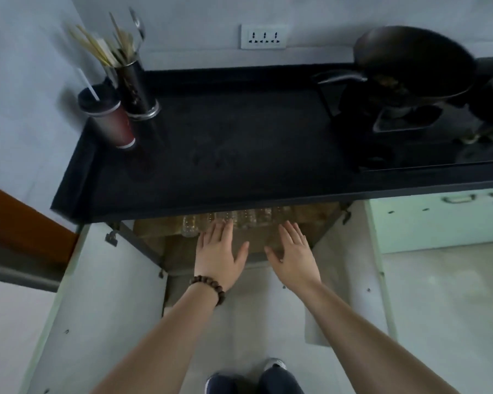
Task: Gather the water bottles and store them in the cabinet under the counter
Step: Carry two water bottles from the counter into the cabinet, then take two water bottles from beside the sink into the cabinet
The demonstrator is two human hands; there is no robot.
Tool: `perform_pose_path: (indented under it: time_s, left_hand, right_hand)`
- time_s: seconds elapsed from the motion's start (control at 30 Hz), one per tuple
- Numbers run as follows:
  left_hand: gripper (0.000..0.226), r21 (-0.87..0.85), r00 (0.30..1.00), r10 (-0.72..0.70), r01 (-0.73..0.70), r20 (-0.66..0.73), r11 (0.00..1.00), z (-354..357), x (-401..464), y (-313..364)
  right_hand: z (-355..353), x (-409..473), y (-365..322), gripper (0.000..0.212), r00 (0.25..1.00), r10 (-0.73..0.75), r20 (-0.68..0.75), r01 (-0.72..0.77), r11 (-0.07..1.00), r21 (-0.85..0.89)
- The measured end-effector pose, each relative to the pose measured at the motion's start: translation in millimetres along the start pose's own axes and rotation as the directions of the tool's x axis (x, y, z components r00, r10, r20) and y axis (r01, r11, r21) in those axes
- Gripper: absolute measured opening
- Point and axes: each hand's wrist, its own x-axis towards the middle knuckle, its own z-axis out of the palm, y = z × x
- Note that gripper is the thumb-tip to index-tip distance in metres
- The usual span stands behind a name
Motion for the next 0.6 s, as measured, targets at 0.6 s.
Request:
perform_pose_path:
  time_s: [0.6]
  left_hand:
    - [0.066, -0.122, 0.795, 0.569, -0.556, 0.211, 0.822, 39, -68, 213]
  right_hand:
    - [-108, -179, 117, 0.067, 0.755, 0.565, -0.334, -0.523, 0.825, 0.214]
